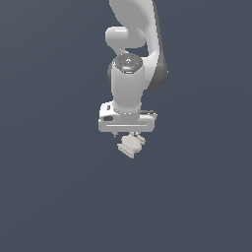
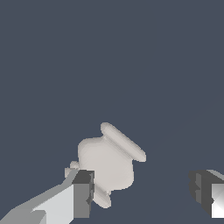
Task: Pick up the object and move it to a goal position.
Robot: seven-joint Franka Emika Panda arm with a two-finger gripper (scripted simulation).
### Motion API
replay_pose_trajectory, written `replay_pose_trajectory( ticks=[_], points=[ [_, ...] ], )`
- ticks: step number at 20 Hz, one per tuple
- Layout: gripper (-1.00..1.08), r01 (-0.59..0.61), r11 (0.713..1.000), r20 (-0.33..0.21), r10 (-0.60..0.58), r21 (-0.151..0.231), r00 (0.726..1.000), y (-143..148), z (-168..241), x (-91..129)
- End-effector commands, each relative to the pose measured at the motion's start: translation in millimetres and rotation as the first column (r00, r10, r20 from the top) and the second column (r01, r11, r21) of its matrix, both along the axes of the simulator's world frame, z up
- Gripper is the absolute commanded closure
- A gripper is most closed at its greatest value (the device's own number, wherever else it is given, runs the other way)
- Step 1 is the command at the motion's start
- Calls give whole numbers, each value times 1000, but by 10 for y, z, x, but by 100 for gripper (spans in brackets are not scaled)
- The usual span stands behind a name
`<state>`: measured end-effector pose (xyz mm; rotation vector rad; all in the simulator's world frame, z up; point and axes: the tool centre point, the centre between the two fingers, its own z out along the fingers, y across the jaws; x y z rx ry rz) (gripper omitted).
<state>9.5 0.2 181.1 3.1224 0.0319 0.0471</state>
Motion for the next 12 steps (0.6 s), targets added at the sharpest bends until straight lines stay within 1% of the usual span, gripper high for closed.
replay_pose_trajectory(
  ticks=[1,6,12],
  points=[
    [-60,-8,1000,-3,7,-15,1000,14,-24,-15],
    [-60,-32,997,-14,32,-63,999,52,-99,-62],
    [-60,-81,985,-29,78,-151,997,121,-227,-143]
  ],
)
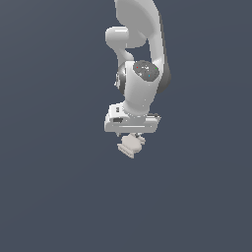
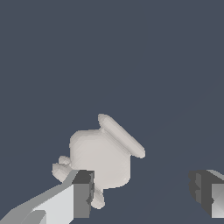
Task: Pick up the object and move it to a goal position.
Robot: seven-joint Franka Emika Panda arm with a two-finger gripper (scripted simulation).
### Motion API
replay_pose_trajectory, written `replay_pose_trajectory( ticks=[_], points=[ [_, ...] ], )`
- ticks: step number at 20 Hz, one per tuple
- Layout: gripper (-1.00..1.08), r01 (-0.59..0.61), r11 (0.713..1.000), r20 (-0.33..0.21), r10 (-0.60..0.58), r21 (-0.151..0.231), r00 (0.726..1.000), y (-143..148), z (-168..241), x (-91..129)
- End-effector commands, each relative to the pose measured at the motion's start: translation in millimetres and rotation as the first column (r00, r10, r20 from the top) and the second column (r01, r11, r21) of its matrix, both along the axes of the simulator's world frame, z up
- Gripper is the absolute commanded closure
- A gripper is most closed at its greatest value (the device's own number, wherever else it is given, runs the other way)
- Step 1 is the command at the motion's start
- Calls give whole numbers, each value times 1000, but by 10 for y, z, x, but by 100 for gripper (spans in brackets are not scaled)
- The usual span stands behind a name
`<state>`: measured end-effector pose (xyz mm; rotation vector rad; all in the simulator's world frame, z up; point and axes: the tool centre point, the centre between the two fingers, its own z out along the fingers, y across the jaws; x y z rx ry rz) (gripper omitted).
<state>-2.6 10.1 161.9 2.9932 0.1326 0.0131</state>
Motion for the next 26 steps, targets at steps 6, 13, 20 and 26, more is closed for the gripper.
replay_pose_trajectory(
  ticks=[6,13,20,26],
  points=[
    [-60,-80,988,-10,79,-129,997,111,-179,-116],
    [-60,-161,957,-13,163,-242,987,225,-331,-216],
    [-60,-245,907,-14,256,-342,967,351,-470,-310],
    [-60,-315,852,-13,341,-418,940,472,-581,-391]
  ],
)
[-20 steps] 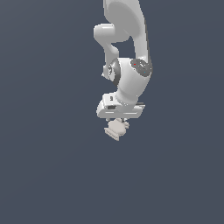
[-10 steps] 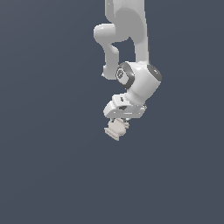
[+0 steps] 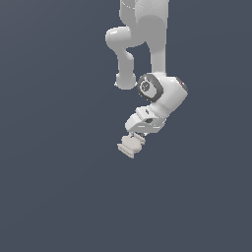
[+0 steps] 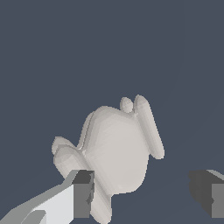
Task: Pick up the object and move it to a goal position.
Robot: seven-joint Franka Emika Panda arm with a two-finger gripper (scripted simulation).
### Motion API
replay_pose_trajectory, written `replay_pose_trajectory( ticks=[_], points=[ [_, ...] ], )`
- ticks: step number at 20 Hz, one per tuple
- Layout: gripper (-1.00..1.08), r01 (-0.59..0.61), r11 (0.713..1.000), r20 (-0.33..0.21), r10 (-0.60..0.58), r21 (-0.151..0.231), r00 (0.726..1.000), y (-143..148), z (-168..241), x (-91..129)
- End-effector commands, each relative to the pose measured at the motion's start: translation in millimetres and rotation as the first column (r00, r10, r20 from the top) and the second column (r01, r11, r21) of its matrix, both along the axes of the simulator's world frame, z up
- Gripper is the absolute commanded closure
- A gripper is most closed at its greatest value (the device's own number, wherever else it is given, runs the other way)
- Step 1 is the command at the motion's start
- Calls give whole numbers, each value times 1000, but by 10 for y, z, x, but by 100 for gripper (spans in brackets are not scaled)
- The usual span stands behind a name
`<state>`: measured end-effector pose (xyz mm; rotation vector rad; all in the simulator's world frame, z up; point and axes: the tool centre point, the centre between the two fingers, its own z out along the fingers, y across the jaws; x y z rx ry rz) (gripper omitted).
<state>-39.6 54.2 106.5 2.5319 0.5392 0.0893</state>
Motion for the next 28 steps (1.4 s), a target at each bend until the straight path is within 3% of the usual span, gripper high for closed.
replay_pose_trajectory(
  ticks=[1,14,28],
  points=[
    [-60,-40,999,11,40,-31,999,52,-46,-34],
    [-60,-232,960,52,243,-155,969,326,-256,-209],
    [-60,-301,934,62,318,-190,946,433,-330,-280]
  ],
)
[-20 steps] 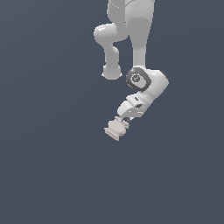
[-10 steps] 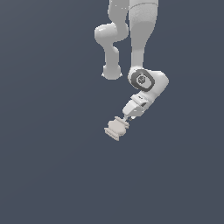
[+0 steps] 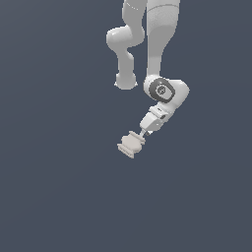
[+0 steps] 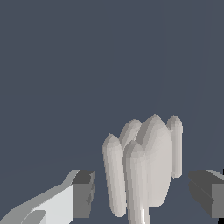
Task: Pick up the object and move it to a goal position.
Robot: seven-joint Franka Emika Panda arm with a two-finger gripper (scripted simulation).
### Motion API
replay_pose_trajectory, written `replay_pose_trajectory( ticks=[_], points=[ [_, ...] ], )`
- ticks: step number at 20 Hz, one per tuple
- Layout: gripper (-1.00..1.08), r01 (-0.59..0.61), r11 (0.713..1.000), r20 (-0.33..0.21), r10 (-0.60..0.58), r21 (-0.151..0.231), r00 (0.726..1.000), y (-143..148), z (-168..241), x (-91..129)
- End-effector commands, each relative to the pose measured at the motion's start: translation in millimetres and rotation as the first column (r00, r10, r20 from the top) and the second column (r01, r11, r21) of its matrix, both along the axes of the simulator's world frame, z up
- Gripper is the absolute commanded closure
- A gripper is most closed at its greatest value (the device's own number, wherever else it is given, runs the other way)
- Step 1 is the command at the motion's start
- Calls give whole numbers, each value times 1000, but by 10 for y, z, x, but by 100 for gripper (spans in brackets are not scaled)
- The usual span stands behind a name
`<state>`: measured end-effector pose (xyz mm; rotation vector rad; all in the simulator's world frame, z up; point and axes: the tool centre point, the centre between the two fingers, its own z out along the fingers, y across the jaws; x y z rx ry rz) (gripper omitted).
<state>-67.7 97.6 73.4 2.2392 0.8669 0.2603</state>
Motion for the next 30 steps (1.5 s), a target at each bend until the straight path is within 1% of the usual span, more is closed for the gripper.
replay_pose_trajectory(
  ticks=[1,12,13,24,30],
  points=[
    [-60,0,1000,0,0,0,1000,-3,-2,2],
    [-60,-2,1000,0,2,-1,1000,-153,-196,101],
    [108,-2,1000,0,2,-1,1000,-153,-196,101],
    [108,-3,1000,1,3,-1,1000,-150,-189,103],
    [108,-3,1000,1,3,-1,1000,-215,-83,96]
  ],
)
